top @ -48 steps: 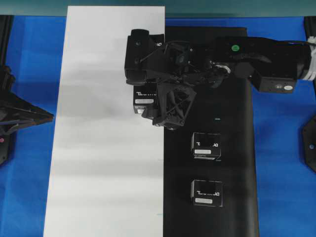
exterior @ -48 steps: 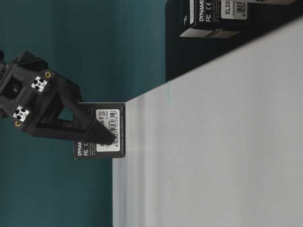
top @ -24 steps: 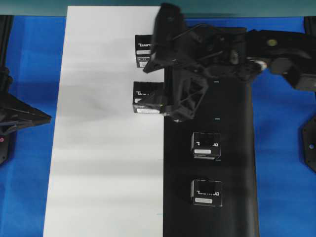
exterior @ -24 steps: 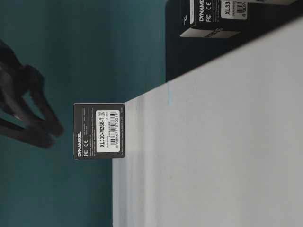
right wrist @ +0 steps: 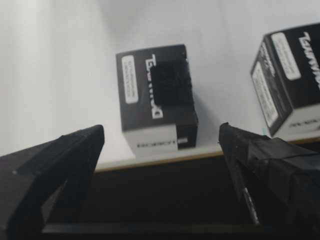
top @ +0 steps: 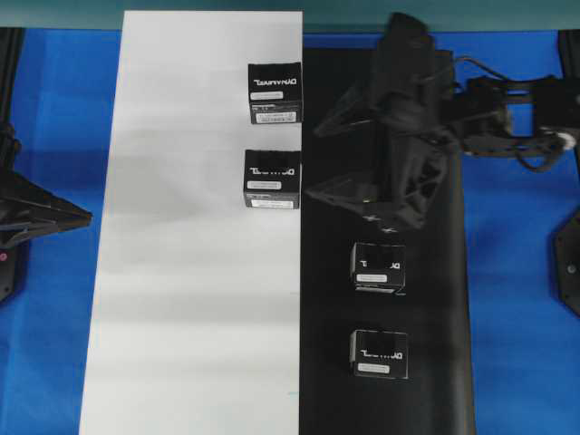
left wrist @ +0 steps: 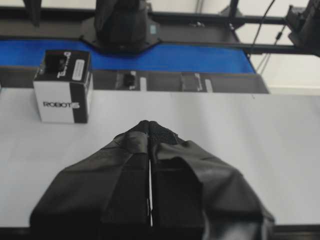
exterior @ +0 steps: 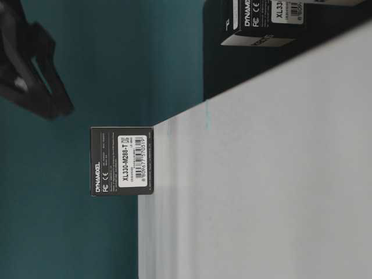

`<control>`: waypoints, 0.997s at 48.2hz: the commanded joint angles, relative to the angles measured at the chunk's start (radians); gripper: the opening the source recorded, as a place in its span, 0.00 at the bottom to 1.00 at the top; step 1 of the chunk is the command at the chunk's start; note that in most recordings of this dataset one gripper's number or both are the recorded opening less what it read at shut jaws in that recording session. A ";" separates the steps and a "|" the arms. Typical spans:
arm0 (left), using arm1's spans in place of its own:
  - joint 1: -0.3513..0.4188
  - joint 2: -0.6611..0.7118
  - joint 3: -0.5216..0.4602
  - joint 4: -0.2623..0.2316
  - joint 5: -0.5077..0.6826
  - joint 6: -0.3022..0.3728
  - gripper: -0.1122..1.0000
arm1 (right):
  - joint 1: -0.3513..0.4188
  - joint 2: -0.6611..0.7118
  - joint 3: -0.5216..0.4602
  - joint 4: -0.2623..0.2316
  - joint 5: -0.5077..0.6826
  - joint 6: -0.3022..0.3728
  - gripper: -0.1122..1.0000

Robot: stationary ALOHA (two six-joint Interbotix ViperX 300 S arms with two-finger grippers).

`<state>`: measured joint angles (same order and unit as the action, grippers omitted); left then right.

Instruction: Place the box from the black base onto the white base.

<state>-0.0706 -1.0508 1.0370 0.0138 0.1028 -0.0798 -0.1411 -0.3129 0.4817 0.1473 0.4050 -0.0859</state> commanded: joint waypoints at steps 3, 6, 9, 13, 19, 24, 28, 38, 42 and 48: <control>-0.002 0.002 -0.031 0.003 -0.008 -0.026 0.06 | 0.009 -0.052 0.037 0.002 -0.025 -0.002 1.00; -0.002 0.002 -0.028 0.003 -0.005 -0.046 0.06 | 0.011 -0.071 0.057 0.002 -0.028 -0.003 1.00; -0.002 0.005 -0.025 0.003 -0.005 -0.063 0.06 | 0.014 -0.092 0.077 0.000 -0.034 -0.017 1.00; -0.002 0.011 -0.023 0.003 -0.008 -0.077 0.06 | 0.025 -0.124 0.106 -0.006 -0.035 -0.026 1.00; 0.000 0.017 -0.021 0.005 -0.006 -0.064 0.06 | 0.035 -0.172 0.149 -0.008 -0.035 -0.055 1.00; 0.000 0.018 -0.021 0.003 -0.006 -0.069 0.06 | 0.040 -0.221 0.186 -0.009 -0.035 -0.075 1.00; 0.000 0.018 -0.021 0.003 -0.006 -0.069 0.06 | 0.041 -0.252 0.210 -0.008 -0.038 -0.077 1.00; 0.000 0.014 -0.023 0.003 -0.003 -0.063 0.06 | 0.041 -0.318 0.252 -0.008 -0.041 -0.080 1.00; 0.000 0.014 -0.023 0.003 -0.003 -0.063 0.06 | 0.041 -0.339 0.268 -0.009 -0.046 -0.077 1.00; 0.000 0.015 -0.023 0.003 -0.003 -0.063 0.06 | 0.041 -0.364 0.288 -0.008 -0.072 -0.077 1.00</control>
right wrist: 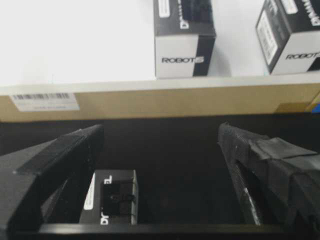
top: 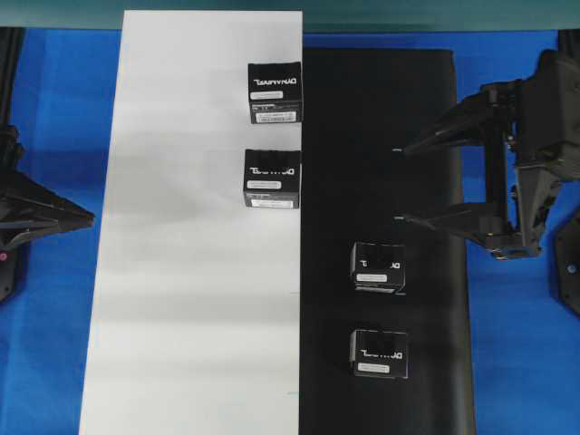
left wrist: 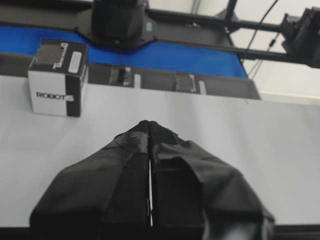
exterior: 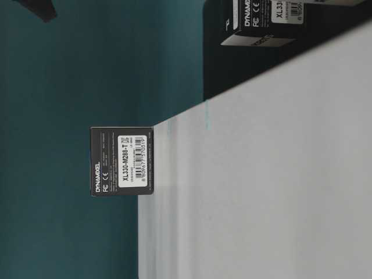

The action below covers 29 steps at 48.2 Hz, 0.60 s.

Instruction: Place the box from the black base onto the white base.

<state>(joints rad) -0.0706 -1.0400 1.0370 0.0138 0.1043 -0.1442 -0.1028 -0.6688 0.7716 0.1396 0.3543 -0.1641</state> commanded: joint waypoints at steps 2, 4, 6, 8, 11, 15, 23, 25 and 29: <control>0.002 0.006 -0.021 0.003 -0.005 0.002 0.06 | 0.005 -0.012 0.003 0.000 -0.029 0.002 1.00; 0.002 0.008 -0.023 0.003 -0.005 0.002 0.06 | 0.005 -0.015 0.006 0.000 -0.037 0.002 1.00; 0.000 0.008 -0.021 0.003 -0.005 0.002 0.06 | 0.005 -0.018 0.006 0.000 -0.044 0.002 1.00; 0.000 0.008 -0.023 0.003 -0.005 0.002 0.06 | 0.006 -0.021 0.006 0.000 -0.049 0.003 1.00; 0.002 0.008 -0.023 0.003 -0.005 0.003 0.06 | 0.005 -0.023 0.008 0.000 -0.049 0.002 1.00; 0.000 0.008 -0.023 0.003 -0.005 0.003 0.06 | 0.005 -0.023 0.009 0.000 -0.049 0.003 1.00; 0.000 0.008 -0.021 0.003 -0.005 0.005 0.06 | 0.006 -0.023 0.012 0.002 -0.049 0.005 1.00; 0.000 0.008 -0.021 0.003 -0.005 0.005 0.06 | 0.006 -0.023 0.012 0.002 -0.049 0.005 1.00; 0.002 0.008 -0.023 0.003 -0.005 0.005 0.06 | 0.008 -0.021 0.012 0.002 -0.049 0.005 1.00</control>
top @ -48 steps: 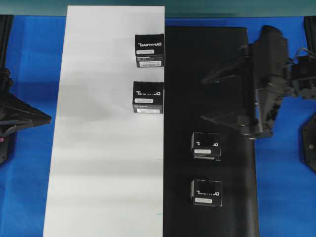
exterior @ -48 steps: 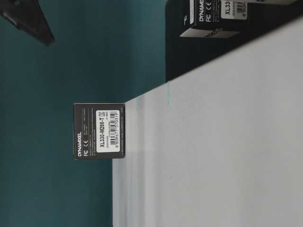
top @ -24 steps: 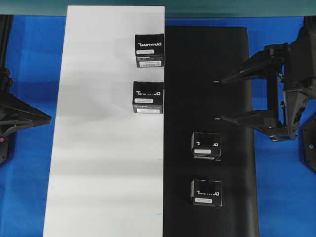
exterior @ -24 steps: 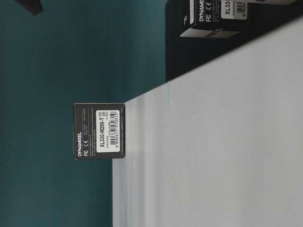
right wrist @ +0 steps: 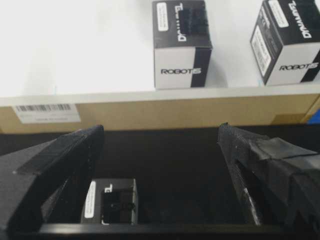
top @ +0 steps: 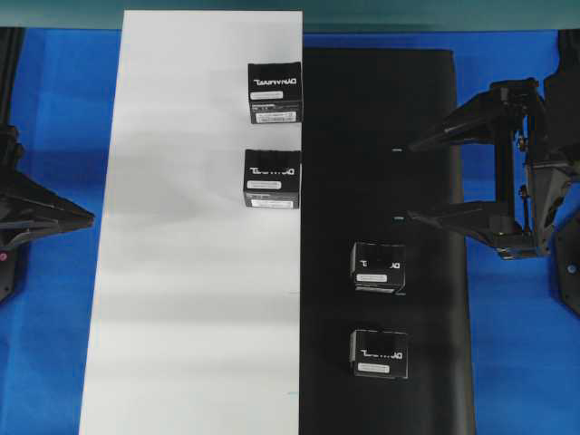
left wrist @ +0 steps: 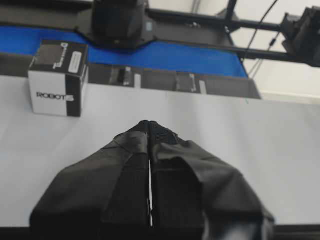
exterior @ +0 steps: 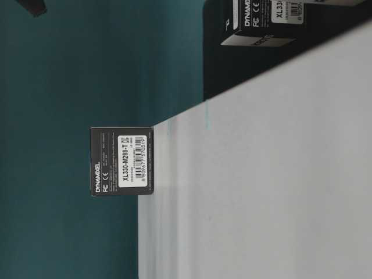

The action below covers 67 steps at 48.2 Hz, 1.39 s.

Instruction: Place the box from the black base onto the white base.

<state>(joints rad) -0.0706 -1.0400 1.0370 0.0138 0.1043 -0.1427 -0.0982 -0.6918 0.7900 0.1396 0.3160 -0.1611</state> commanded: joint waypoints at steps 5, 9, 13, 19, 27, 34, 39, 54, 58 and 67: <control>0.000 0.006 -0.021 0.005 -0.005 0.003 0.06 | 0.003 0.002 -0.005 0.003 -0.011 0.000 1.00; 0.002 0.008 -0.021 0.003 -0.005 0.003 0.06 | 0.003 0.003 -0.006 0.003 -0.011 0.002 1.00; 0.002 0.008 -0.021 0.003 -0.005 0.003 0.06 | 0.003 0.005 -0.005 0.003 -0.009 0.002 1.00; 0.002 0.008 -0.021 0.003 -0.005 0.003 0.06 | 0.003 0.005 -0.005 0.003 -0.009 0.002 1.00; 0.002 0.008 -0.021 0.003 -0.005 0.003 0.06 | 0.002 0.006 -0.005 0.003 -0.009 0.002 1.00; 0.002 0.005 -0.021 0.003 -0.005 0.005 0.06 | 0.002 0.008 -0.003 0.003 -0.011 0.002 1.00; 0.002 0.006 -0.021 0.003 -0.005 0.005 0.06 | 0.002 0.008 -0.003 0.003 -0.011 0.002 1.00; 0.002 0.009 -0.021 0.005 -0.005 0.005 0.06 | -0.005 0.009 -0.003 0.003 -0.011 0.003 1.00; 0.002 0.009 -0.021 0.005 -0.006 0.003 0.06 | -0.009 0.008 0.002 0.002 -0.011 -0.002 1.00; 0.002 0.009 -0.021 0.003 -0.011 0.003 0.06 | -0.017 0.005 0.009 0.002 -0.011 0.000 1.00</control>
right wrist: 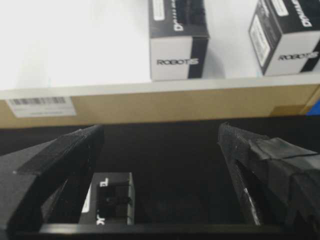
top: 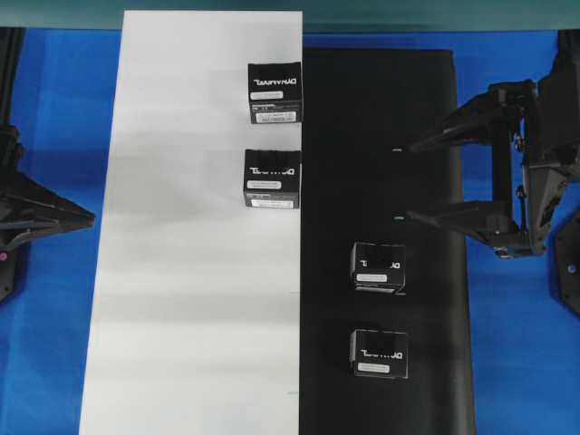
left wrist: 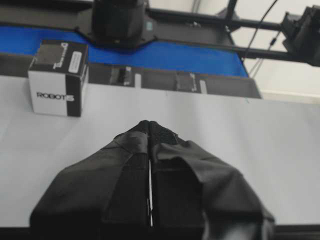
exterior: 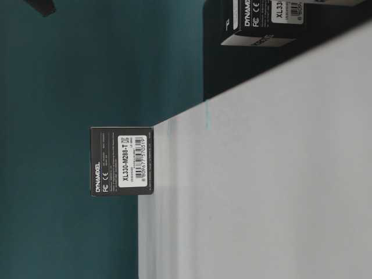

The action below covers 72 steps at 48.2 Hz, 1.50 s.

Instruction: Place the box from the black base onto the white base.

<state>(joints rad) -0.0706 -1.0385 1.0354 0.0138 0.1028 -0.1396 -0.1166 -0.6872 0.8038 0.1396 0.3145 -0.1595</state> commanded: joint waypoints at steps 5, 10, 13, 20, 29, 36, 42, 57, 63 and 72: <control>0.000 0.008 -0.020 0.003 -0.009 0.000 0.06 | 0.000 -0.008 0.009 0.002 -0.006 -0.002 1.00; 0.000 0.008 -0.020 0.003 -0.009 0.002 0.06 | 0.003 -0.026 0.032 0.002 -0.006 0.000 1.00; 0.000 0.008 -0.020 0.003 -0.011 0.002 0.06 | 0.002 -0.041 0.057 0.002 -0.009 0.000 1.00; 0.000 0.008 -0.020 0.005 -0.011 0.002 0.06 | 0.002 -0.087 0.101 0.005 -0.037 0.002 1.00; 0.000 0.008 -0.018 0.003 -0.011 0.002 0.06 | -0.003 -0.137 0.109 0.005 -0.097 -0.003 1.00; 0.000 0.008 -0.020 0.003 -0.011 0.000 0.06 | -0.009 -0.149 0.112 0.005 -0.094 0.000 1.00; -0.002 0.008 -0.020 0.003 -0.011 0.000 0.06 | -0.009 -0.144 0.115 0.005 -0.094 0.002 1.00; -0.003 0.002 -0.020 0.003 -0.003 0.000 0.06 | -0.020 -0.181 0.152 0.005 -0.087 0.002 1.00; 0.000 -0.002 -0.021 0.005 -0.011 0.000 0.06 | -0.018 -0.196 0.175 0.008 -0.086 0.009 1.00; -0.002 -0.015 -0.025 0.005 -0.014 -0.002 0.06 | -0.018 -0.230 0.189 0.009 -0.087 0.064 1.00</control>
<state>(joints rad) -0.0721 -1.0523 1.0354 0.0153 0.0982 -0.1396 -0.1350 -0.9066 0.9971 0.1457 0.2316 -0.1074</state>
